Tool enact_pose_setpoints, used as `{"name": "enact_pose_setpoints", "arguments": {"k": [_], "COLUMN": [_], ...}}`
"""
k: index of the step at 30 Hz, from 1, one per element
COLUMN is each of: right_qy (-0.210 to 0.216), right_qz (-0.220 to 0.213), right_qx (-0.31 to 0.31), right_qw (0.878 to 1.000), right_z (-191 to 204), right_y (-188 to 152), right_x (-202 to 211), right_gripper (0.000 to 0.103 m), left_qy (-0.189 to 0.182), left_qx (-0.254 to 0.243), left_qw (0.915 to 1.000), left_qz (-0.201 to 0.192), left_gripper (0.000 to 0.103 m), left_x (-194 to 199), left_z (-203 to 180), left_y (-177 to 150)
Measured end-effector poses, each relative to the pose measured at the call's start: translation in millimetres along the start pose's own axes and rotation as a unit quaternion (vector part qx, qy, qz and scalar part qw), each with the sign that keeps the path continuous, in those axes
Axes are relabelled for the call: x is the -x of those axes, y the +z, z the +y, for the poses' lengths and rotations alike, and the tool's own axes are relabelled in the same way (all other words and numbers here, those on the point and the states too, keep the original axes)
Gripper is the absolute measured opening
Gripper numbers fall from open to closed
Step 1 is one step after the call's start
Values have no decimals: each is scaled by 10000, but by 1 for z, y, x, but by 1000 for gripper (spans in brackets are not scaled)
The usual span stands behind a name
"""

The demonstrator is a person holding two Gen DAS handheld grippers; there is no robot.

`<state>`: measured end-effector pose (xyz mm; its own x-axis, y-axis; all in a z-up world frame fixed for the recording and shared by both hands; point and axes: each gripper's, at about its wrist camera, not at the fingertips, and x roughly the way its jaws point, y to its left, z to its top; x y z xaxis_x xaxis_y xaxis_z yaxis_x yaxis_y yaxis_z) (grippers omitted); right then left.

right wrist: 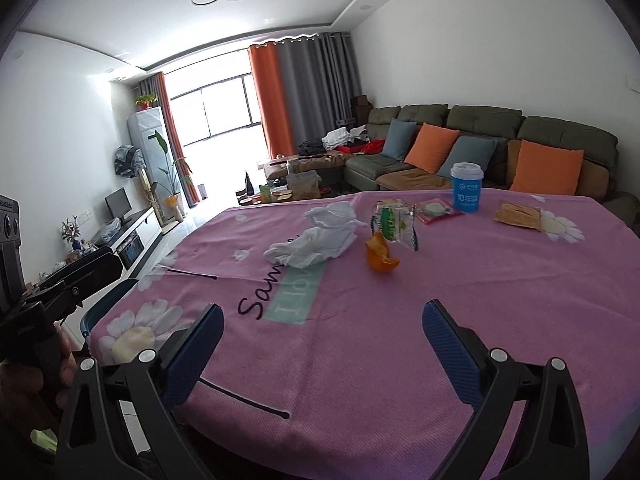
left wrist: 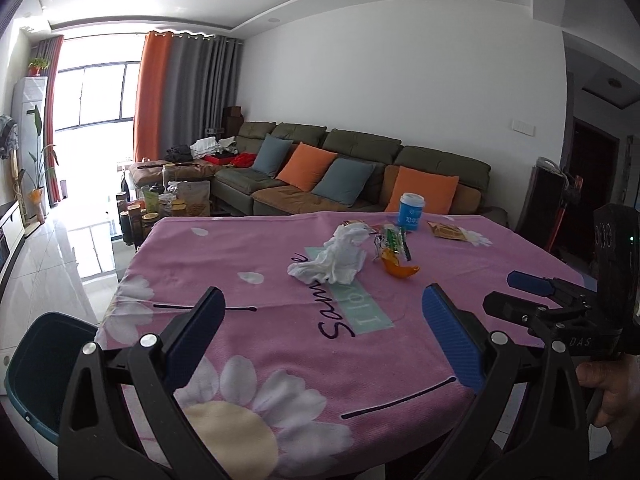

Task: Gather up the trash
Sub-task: 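Move both tools back over the table toward the crumpled tissue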

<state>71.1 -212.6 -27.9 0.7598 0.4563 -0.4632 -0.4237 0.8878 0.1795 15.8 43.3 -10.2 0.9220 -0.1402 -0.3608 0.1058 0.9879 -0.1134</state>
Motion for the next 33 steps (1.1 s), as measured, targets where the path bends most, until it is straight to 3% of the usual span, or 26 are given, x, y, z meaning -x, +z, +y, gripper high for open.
{"name": "enact_pose_setpoints", "arguments": {"k": [10, 20, 26, 29, 33], "right_qy": [-162, -134, 205, 375, 553], "right_qz": [102, 399, 687, 958, 1407], "right_qx": [30, 109, 223, 339, 387], "right_qw": [9998, 9991, 9972, 9941, 9878], "right_z": [-16, -29, -22, -14, -8], "right_y": [23, 65, 95, 103, 106], "right_x": [-21, -87, -136, -166, -204], "right_gripper": [96, 96, 96, 92, 79], "left_qy": [56, 202, 69, 15, -51], "left_qx": [-361, -616, -626, -682, -662], "left_qw": [9986, 9941, 9902, 9884, 9863], "left_qz": [388, 865, 1248, 1357, 1513], "left_gripper": [97, 97, 97, 97, 97], "left_x": [-54, -131, -177, -191, -206], "left_z": [-8, -6, -5, -6, -3], "left_y": [7, 24, 27, 27, 26]}}
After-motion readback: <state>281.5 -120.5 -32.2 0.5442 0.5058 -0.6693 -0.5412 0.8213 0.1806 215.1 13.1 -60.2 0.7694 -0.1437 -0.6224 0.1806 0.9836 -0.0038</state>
